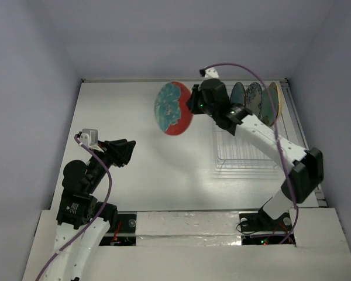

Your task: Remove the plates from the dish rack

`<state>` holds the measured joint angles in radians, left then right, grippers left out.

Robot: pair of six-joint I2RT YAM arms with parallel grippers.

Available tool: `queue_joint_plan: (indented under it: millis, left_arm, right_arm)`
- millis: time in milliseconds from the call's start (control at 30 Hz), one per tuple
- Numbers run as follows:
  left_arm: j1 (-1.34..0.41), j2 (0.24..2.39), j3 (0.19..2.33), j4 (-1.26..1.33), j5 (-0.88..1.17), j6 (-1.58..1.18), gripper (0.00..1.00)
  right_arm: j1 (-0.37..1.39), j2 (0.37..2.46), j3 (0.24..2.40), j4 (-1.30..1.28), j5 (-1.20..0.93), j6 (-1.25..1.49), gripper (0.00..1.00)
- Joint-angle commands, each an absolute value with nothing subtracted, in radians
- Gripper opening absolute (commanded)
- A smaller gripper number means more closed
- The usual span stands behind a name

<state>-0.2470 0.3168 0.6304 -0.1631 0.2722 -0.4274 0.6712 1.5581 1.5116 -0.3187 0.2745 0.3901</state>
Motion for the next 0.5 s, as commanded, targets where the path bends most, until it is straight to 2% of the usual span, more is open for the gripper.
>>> queue_joint_plan:
  millis: [0, 200, 467]
  left_arm:
    - [-0.242, 0.314, 0.624, -0.135, 0.261, -0.431, 0.41]
    - [-0.242, 0.313, 0.626, -0.133, 0.262, -0.431, 0.41]
    - [-0.242, 0.305, 0.624, -0.133, 0.262, -0.431, 0.41]
  right_arm:
    - [0.686, 1.615, 1.517, 0.004, 0.052, 0.589, 0.0]
    - [0.695, 1.79, 1.48, 0.104, -0.012, 0.707, 0.0]
    - [0.695, 1.832, 1.371, 0.121, 0.225, 0.745, 0.0]
